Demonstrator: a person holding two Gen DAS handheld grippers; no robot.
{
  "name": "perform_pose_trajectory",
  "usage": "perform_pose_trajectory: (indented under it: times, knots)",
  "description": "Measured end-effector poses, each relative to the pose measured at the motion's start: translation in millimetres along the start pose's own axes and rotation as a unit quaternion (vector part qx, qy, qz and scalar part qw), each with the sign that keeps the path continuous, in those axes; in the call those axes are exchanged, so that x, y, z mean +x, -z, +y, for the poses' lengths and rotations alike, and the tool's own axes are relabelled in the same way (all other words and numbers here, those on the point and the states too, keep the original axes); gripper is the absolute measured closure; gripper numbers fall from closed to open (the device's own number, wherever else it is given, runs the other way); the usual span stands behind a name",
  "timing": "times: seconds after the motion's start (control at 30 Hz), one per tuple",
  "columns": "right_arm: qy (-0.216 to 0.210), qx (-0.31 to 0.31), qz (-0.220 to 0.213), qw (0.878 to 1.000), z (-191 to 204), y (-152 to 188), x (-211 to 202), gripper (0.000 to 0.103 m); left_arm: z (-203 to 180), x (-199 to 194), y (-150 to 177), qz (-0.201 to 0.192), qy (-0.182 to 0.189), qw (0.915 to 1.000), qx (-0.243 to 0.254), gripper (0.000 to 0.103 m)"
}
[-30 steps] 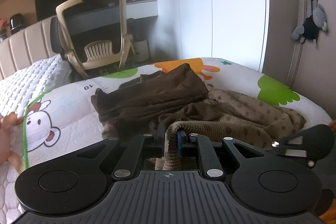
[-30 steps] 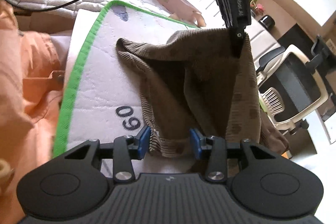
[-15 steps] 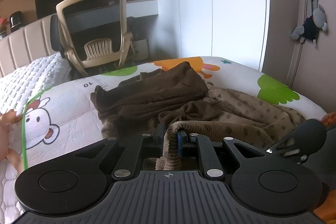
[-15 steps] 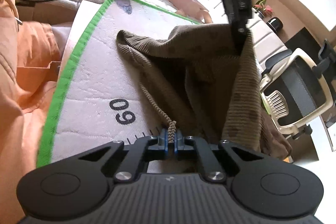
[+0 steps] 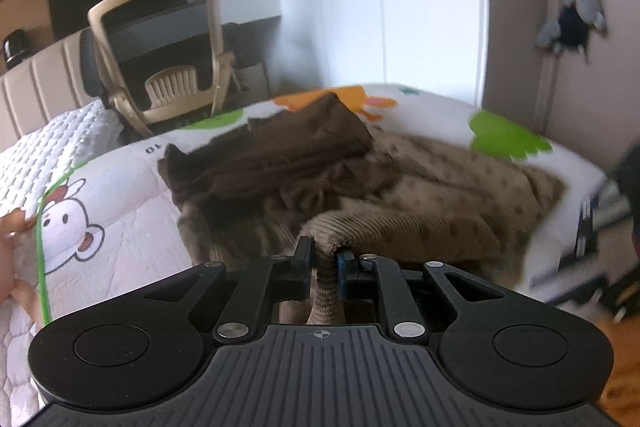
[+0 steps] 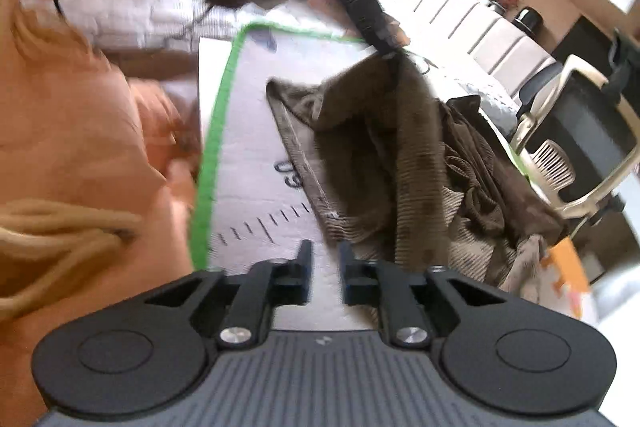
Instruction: Fold clothes
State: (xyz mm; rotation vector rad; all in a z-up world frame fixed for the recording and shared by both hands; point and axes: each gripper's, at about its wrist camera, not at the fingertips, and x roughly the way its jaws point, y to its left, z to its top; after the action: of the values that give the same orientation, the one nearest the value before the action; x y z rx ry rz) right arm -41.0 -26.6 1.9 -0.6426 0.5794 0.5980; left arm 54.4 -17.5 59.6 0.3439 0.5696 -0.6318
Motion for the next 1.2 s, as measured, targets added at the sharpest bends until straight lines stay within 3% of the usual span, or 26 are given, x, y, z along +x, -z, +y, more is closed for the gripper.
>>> perform_pose_trajectory:
  times: [0.1,0.27,0.33,0.37,0.4,0.57,0.77,0.93,1.0,1.17,1.2]
  knots:
    - [0.037,0.055,-0.025,0.997,-15,4,-11,0.051,-7,-3,10,0.008,0.005,0.9999,0.010,0.091]
    - [0.130,0.038,0.047,0.990,-24,17,24,0.051,-8,-7,14,0.006,0.001,1.0000,0.006,0.093]
    - [0.144,0.060,0.057,0.986,-35,27,27,0.061,-9,-8,18,0.007,0.004,1.0000,0.006,0.095]
    - [0.151,0.072,0.060,0.984,-42,31,27,0.079,-11,-9,21,0.010,0.009,0.9999,0.008,0.095]
    - [0.159,0.085,0.063,0.982,-48,35,27,0.088,-13,-9,24,0.014,0.014,0.9998,0.010,0.096]
    - [0.204,0.115,0.070,0.970,-66,59,1,0.089,-37,-9,53,0.063,0.040,0.9956,0.057,0.095]
    - [0.219,0.157,0.068,0.961,-80,88,-38,0.089,-35,-17,74,0.090,0.040,0.9928,0.069,0.074]
    - [0.216,0.207,0.019,0.954,-95,89,-57,0.078,-17,-19,71,0.081,-0.015,0.9944,0.066,0.063]
    - [0.210,0.214,0.000,0.954,-99,83,-57,0.067,-18,-11,70,0.082,-0.038,0.9929,0.078,0.060]
    - [0.163,0.263,-0.043,0.950,-106,69,-36,0.037,-14,13,66,0.076,-0.041,0.9936,0.073,0.057]
    - [0.150,0.285,-0.048,0.945,-108,69,-31,0.035,-13,16,65,0.074,-0.041,0.9939,0.071,0.065]
